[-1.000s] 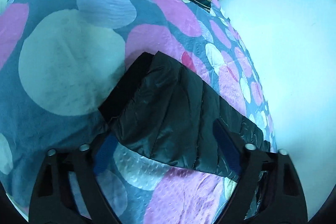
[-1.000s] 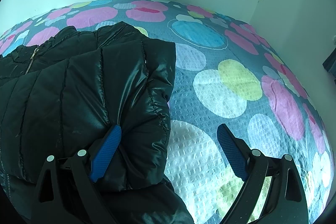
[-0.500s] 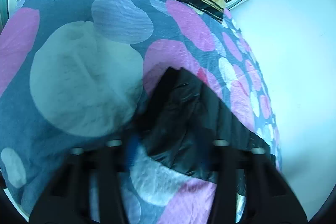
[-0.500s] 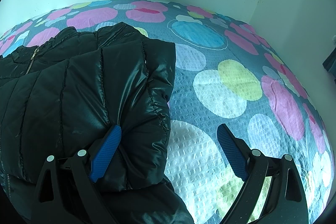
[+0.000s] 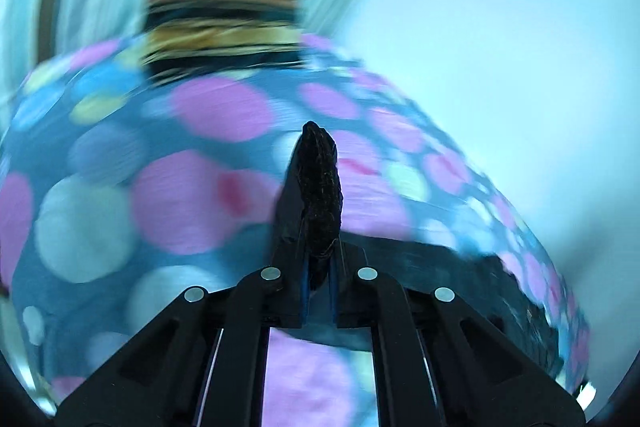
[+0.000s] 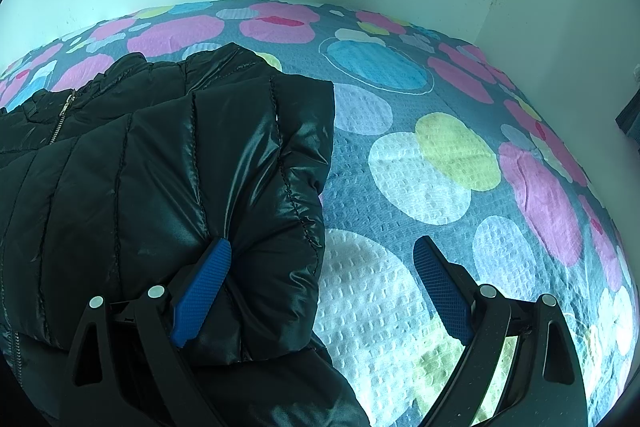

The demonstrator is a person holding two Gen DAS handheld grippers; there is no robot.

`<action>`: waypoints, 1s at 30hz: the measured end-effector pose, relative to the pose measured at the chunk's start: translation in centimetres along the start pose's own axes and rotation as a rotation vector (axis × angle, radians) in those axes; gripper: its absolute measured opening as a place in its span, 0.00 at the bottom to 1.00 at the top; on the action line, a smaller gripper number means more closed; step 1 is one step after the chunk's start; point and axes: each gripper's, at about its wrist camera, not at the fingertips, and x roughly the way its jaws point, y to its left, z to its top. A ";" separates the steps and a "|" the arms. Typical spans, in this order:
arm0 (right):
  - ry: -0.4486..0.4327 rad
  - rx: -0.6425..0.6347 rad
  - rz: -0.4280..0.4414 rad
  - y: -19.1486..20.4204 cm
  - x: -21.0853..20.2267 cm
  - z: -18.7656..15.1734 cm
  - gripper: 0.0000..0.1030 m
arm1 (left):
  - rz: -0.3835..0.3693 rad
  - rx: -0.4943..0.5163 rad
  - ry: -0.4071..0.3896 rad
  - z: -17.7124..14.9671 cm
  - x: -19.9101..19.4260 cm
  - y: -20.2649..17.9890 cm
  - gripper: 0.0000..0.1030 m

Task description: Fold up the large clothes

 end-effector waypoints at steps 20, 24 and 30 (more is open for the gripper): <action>0.010 0.052 0.062 -0.7 0.5 -0.2 0.88 | -0.406 0.524 0.188 -14.3 1.6 -35.1 0.06; 0.015 0.066 0.081 -1.0 0.6 -0.1 0.88 | -0.450 0.591 0.263 -18.8 2.4 -38.5 0.06; 0.022 0.085 0.107 -1.4 0.9 -0.2 0.88 | -0.416 0.692 0.333 -24.3 4.4 -40.4 0.06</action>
